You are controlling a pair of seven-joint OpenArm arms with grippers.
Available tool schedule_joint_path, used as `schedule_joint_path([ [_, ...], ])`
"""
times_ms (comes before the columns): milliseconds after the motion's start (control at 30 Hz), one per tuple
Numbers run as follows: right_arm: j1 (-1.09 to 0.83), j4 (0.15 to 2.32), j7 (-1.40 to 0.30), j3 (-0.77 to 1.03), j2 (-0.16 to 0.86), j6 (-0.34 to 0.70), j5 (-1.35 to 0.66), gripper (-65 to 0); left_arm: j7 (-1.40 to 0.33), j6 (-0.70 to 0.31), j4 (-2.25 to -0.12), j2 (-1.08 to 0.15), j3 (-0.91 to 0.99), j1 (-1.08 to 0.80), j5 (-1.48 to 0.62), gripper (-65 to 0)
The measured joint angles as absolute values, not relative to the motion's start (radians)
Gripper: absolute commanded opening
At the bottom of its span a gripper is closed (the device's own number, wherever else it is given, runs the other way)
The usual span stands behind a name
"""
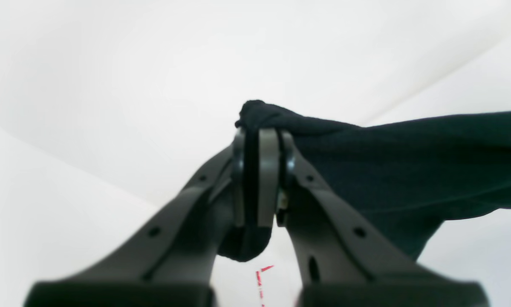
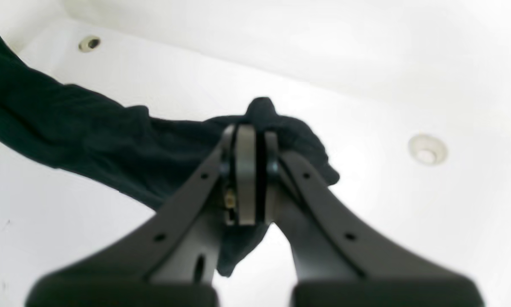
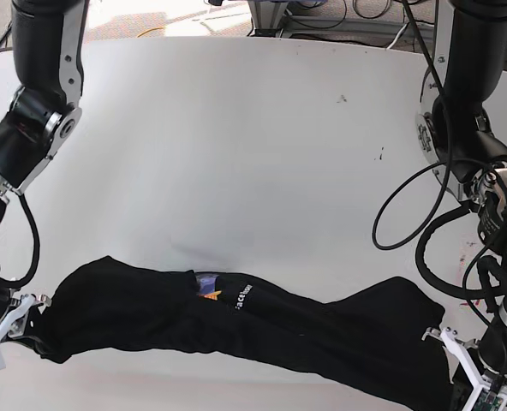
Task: Layout the t-shirt on the table in an organized manner, then fold the t-shirt properly
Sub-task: 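Lift the shirt with both grippers and sweep it toward the table edge, then hold the shirt low with both grippers, flipping it over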
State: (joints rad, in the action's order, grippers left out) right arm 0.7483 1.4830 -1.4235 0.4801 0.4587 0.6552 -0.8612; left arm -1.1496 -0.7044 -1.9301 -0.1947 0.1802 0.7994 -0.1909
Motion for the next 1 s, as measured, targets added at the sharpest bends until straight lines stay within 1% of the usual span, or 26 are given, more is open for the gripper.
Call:
schedule_joint_path([
  [100,0.802,1.437,-1.388,0.45,0.471,0.655,-0.868,-65.0,-1.134,-0.705,-1.891,-0.185,0.181,0.837,-0.155,-64.7],
  [367,0.954,1.29,-1.389,0.353,0.506,0.655,-0.863,-65.0,-1.092,-0.706,-1.783,-0.157,0.234,0.899,-0.089,-64.7],
  [600,1.049,1.27,-1.341,0.283,0.53,0.655,-0.862,-65.0,-1.087,-0.704,-1.778,-0.159,0.279,0.966,-0.083,-64.7],
  [733,1.082,1.271,-1.311,0.218,0.554,0.655,-0.816,-65.0,-1.075,-0.704,-1.77,-0.158,0.28,0.963,-0.083,-64.7],
  [900,1.084,1.275,-1.247,0.162,0.572,0.655,-0.756,-65.0,-1.06,-0.706,-1.75,-0.154,0.279,0.908,-0.083,-64.7],
  [1000,1.082,1.275,-1.214,0.138,0.579,0.656,-0.696,-65.0,-0.987,-0.708,-1.743,-0.154,0.277,0.883,-0.08,-64.7],
])
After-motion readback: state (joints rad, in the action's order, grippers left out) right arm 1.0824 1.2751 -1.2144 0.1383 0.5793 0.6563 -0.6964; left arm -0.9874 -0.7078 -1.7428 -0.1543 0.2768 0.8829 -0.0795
